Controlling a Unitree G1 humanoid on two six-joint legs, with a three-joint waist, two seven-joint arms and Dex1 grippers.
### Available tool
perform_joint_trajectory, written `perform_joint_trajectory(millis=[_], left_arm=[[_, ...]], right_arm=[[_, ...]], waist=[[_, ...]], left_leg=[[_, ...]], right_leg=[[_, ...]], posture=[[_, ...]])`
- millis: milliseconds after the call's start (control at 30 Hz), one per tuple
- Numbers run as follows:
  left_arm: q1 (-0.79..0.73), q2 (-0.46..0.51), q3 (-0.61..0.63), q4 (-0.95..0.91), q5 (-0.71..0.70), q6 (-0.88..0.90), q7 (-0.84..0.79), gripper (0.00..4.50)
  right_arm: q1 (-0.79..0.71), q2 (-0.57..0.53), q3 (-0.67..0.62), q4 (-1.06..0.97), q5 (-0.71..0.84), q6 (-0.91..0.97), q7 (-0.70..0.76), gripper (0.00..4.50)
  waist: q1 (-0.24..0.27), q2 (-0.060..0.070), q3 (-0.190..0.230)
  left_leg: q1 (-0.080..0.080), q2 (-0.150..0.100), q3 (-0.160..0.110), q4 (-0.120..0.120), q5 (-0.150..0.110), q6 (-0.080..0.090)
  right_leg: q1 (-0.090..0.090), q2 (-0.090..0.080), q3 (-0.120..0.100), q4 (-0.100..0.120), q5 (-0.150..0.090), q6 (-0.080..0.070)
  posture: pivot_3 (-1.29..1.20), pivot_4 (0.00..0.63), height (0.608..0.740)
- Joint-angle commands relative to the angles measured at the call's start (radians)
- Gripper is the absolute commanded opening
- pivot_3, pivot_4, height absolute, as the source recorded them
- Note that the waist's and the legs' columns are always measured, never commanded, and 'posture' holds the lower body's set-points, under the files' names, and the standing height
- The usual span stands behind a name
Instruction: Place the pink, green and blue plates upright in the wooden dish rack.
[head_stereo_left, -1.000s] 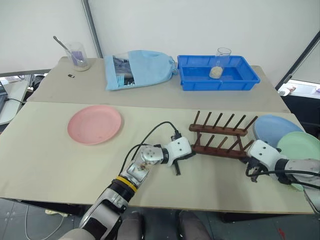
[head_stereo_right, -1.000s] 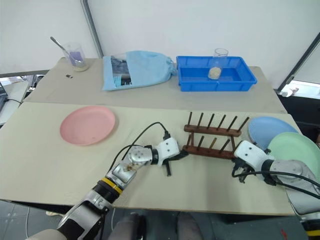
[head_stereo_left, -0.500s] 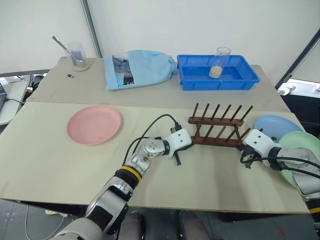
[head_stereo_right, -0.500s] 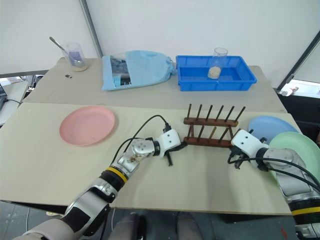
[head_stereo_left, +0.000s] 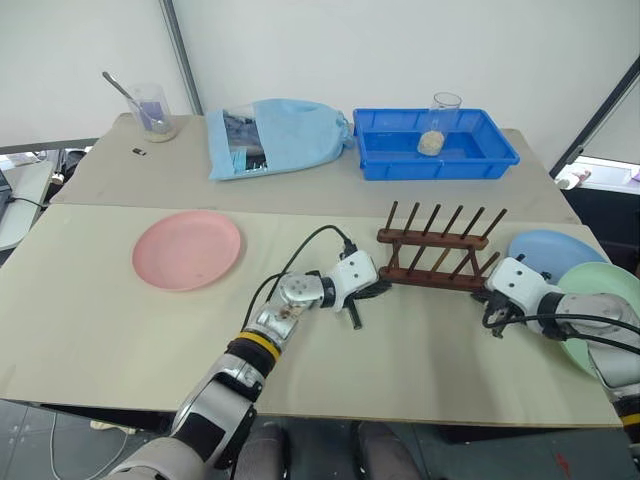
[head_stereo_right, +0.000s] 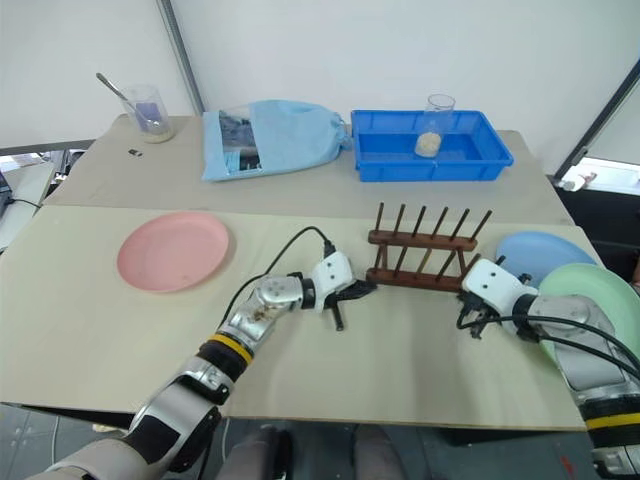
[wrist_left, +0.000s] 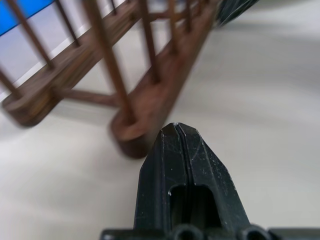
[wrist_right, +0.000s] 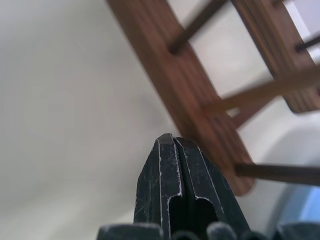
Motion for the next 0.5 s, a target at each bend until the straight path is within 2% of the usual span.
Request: perform_joint_trajectory(millis=[33, 167, 267, 300, 400, 433, 500], left_arm=[[0.099, 0.106, 0.089, -0.276, -0.113, 0.083, -0.063, 1.21], [0.306, 0.207, 0.266, -0.637, -0.26, 0.276, 0.029, 3.02], [0.434, 0.236, 0.436, -0.824, -0.321, 0.433, 0.188, 4.37], [0.449, 0.212, 0.526, -0.867, -0.352, 0.513, 0.296, 4.5], [0.446, 0.164, 0.726, -0.947, -0.441, 0.682, 0.524, 4.5], [0.443, 0.16, 0.779, -0.96, -0.464, 0.719, 0.572, 4.5], [0.44, 0.163, 0.861, -0.971, -0.489, 0.772, 0.652, 4.5]], right_arm=[[0.057, -0.055, -0.118, -0.177, 0.098, 0.084, 0.065, 0.61], [0.114, -0.091, -0.162, -0.365, 0.229, 0.19, 0.153, 1.92], [0.048, -0.069, -0.148, -0.448, 0.321, 0.259, 0.157, 2.97], [0.011, -0.057, -0.13, -0.467, 0.35, 0.281, 0.158, 3.29], [-0.096, -0.013, -0.071, -0.476, 0.399, 0.308, 0.159, 4.28], [-0.135, 0.005, -0.049, -0.466, 0.409, 0.31, 0.161, 4.47], [-0.208, 0.046, -0.011, -0.438, 0.425, 0.314, 0.162, 4.47]], waist=[[-0.007, 0.0, 0.0], [-0.02, 0.001, 0.0], [-0.025, 0.001, 0.0], [-0.025, 0.001, 0.0], [-0.026, -0.002, 0.001], [-0.025, -0.003, 0.002], [-0.021, -0.003, 0.002]], left_leg=[[0.001, 0.001, 0.0, 0.0, 0.0, 0.0], [0.002, 0.003, -0.001, -0.001, 0.0, 0.001], [0.003, 0.004, -0.002, 0.0, 0.0, 0.0], [0.004, 0.005, -0.003, 0.001, 0.0, 0.0], [0.004, 0.005, -0.005, 0.002, 0.0, 0.0], [0.005, 0.004, -0.006, 0.002, 0.0, 0.0], [0.004, 0.002, -0.005, 0.002, 0.0, 0.0]], right_leg=[[0.0, 0.001, 0.0, 0.001, 0.0, -0.002], [0.0, 0.001, 0.0, 0.002, 0.0, -0.003], [0.002, 0.0, 0.0, 0.002, -0.001, 0.0], [0.002, -0.001, 0.0, 0.002, -0.001, -0.001], [0.003, -0.002, 0.0, 0.001, -0.001, -0.003], [0.003, -0.001, -0.001, 0.001, -0.001, -0.003], [0.003, -0.001, -0.003, 0.001, -0.001, -0.003]], posture=[[0.0, 0.15, 0.74], [0.0, 0.15, 0.74], [0.0, 0.15, 0.74], [0.0, 0.15, 0.74], [0.0, 0.15, 0.74], [0.0, 0.15, 0.74], [0.0, 0.15, 0.74]])
